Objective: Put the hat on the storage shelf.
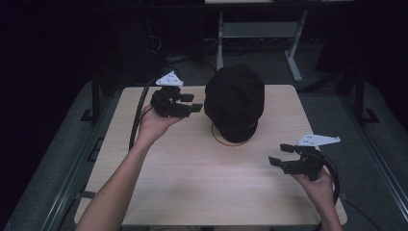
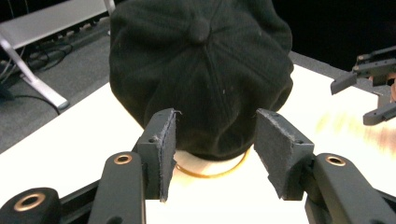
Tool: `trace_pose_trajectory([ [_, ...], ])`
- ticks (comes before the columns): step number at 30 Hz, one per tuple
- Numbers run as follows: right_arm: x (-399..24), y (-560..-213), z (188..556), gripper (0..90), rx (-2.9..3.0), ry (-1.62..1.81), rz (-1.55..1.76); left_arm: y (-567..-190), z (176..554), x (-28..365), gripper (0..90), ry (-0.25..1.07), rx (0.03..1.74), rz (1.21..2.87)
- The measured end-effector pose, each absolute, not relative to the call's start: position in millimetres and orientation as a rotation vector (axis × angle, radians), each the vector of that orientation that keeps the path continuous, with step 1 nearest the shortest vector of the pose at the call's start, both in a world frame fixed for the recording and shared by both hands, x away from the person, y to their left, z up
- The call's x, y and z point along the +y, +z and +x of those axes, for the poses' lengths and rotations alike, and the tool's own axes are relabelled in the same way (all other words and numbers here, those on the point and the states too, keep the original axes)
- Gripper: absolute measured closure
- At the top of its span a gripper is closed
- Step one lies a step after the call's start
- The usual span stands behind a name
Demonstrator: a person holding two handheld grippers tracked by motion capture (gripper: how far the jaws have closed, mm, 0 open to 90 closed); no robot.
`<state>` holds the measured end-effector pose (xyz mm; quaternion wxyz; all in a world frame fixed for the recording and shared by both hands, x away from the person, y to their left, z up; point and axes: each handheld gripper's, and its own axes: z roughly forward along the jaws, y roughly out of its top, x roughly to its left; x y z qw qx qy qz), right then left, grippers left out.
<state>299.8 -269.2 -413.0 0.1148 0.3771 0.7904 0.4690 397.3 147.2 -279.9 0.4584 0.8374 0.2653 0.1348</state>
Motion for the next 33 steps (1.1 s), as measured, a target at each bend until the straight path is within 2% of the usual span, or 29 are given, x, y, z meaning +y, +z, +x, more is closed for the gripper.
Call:
trace_pose_trajectory([
  [33,-257,-417,300,24.4,2.345,1.321,1.097,-325,358,199,42.5,0.317,0.725,2.032],
])
